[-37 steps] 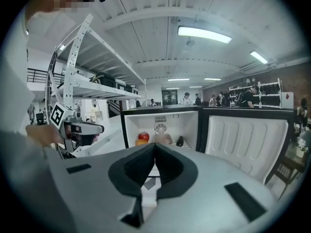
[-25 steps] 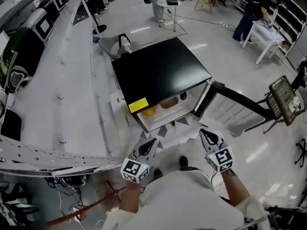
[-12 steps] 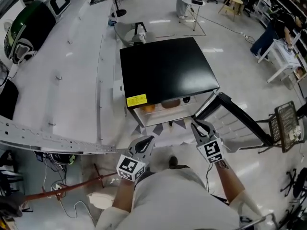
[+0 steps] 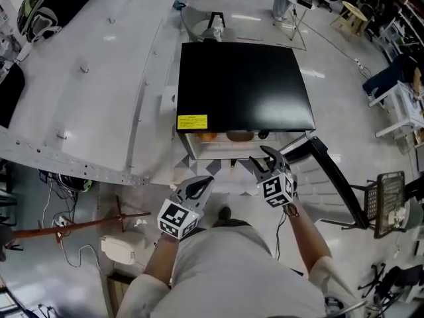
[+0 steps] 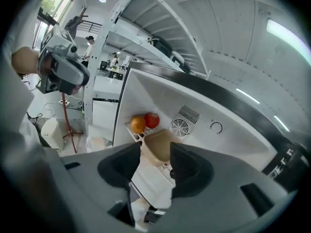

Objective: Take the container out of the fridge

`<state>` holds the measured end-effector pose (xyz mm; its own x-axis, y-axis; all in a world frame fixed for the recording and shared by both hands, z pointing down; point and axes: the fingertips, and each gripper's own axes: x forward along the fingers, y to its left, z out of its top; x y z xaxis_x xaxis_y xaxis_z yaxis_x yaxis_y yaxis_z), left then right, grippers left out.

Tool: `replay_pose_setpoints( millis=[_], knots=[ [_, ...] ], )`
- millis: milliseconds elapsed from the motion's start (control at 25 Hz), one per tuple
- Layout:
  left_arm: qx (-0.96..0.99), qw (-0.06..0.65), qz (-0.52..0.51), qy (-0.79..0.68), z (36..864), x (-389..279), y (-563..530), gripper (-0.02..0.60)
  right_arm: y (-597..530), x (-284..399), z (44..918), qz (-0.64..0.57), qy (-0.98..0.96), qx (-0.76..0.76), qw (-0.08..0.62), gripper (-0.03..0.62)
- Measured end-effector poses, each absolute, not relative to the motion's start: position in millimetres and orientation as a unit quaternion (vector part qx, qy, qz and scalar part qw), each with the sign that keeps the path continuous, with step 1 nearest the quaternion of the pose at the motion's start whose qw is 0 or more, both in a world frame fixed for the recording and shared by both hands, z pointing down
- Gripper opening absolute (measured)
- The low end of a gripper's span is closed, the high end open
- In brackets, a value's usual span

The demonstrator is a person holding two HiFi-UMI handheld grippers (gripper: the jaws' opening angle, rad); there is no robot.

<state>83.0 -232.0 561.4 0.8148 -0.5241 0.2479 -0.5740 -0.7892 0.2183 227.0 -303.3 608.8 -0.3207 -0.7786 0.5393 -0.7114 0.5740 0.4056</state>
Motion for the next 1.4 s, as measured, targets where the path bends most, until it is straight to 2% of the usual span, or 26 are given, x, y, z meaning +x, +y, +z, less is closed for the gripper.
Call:
replay_pose_setpoints(
  millis=[200,360,720,1000,1400],
  knots=[
    [0.936,0.15,0.086,-0.306,566,90,-232,0.005,-330,212,634,-0.075,-0.814,0.422,0.391,0.253],
    [0.929,0.156,0.083,-0.324,569,87,-232,0.005,-354,207,671,-0.102,-0.796,0.401,0.441,0.262],
    [0.921,0.165,0.079,-0.346,578,89,-234,0.005,-389,195,713,-0.16,-0.771,0.354,0.505,0.334],
    [0.913,0.164,0.078,-0.366,575,80,-226,0.005,-401,190,746,-0.232,-0.731,0.311,0.562,0.353],
    [0.901,0.164,0.078,-0.393,575,63,-217,0.005,-399,190,751,-0.254,-0.718,0.302,0.573,0.319]
  ],
)
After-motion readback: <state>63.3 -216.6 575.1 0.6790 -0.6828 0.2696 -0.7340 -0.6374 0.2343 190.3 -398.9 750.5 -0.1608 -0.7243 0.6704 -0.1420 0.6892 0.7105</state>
